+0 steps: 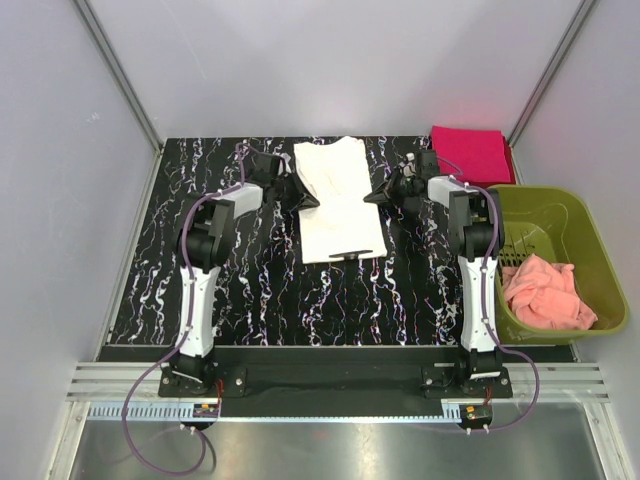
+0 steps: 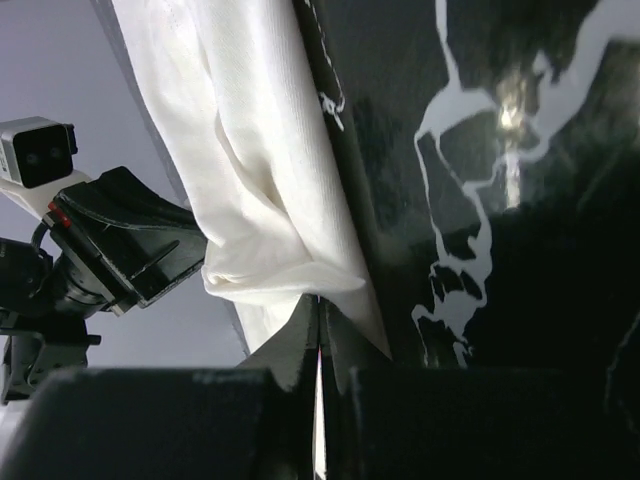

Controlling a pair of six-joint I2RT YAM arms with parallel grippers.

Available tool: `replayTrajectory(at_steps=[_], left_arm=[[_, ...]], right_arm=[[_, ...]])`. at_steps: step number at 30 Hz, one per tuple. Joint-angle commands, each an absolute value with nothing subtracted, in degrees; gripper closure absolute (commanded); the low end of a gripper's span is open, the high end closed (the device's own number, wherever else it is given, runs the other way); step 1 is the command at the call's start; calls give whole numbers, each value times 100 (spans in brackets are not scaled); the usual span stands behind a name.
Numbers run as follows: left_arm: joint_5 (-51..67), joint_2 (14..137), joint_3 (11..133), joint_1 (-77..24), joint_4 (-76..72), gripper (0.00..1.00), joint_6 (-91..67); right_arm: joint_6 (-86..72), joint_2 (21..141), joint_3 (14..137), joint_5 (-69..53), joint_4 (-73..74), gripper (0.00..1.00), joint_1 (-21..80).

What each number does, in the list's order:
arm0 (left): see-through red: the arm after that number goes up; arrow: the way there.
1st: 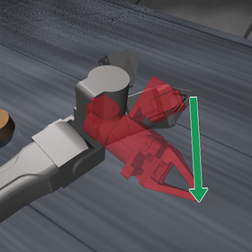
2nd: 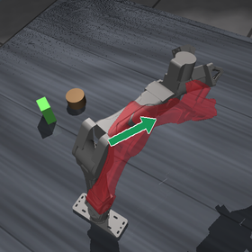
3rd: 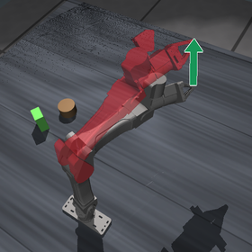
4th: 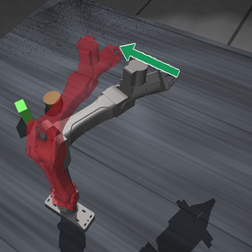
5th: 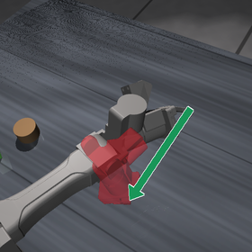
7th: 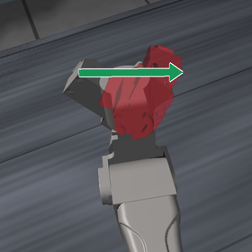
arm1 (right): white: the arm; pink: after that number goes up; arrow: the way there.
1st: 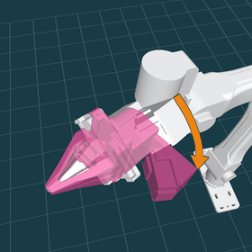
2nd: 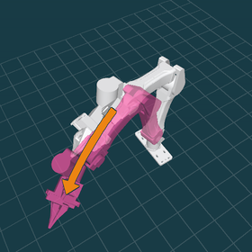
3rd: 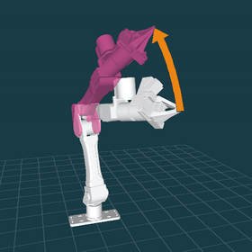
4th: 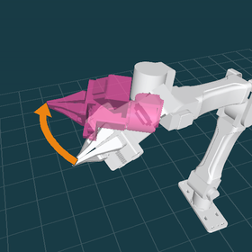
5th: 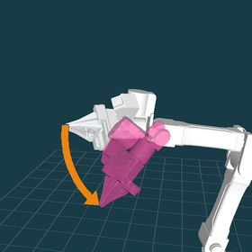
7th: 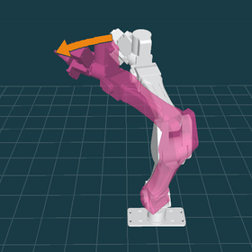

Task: Fold and stack the t-shirts
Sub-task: Fold the tshirt

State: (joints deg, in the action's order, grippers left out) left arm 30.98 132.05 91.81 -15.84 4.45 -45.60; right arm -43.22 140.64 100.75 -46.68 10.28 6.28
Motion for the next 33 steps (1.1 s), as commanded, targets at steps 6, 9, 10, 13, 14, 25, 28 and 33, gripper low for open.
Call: replayTrajectory(at_steps=[6,9,10,13,14,25,28,33], left_arm=[[3085,12545,9695,-1485,1107,69,-4035],[3041,11842,9282,-1555,1213,63,-3982],[3015,11682,9186,-1590,1352,63,-3947],[2979,11146,8694,-1766,1276,62,-4033],[3006,11049,8292,-1862,1109,63,-4147],[3173,11153,6717,-2171,-123,83,-5001],[3208,11180,6434,-2171,-132,83,-4931],[2989,10996,5845,-2188,419,87,-4527]], right_arm=[[-4143,14055,11074,-4580,1993,100,598],[-3448,13502,11040,-4071,3048,96,641],[-3315,13195,10961,-3852,3389,94,685],[-3068,12685,10322,-3744,3621,82,860],[-3076,12587,10162,-3779,3551,77,922],[-3306,12253,8213,-4606,2382,100,1406],[-3199,12120,7492,-4710,2145,100,1284],[-3270,11560,6514,-4685,1889,100,1064]])
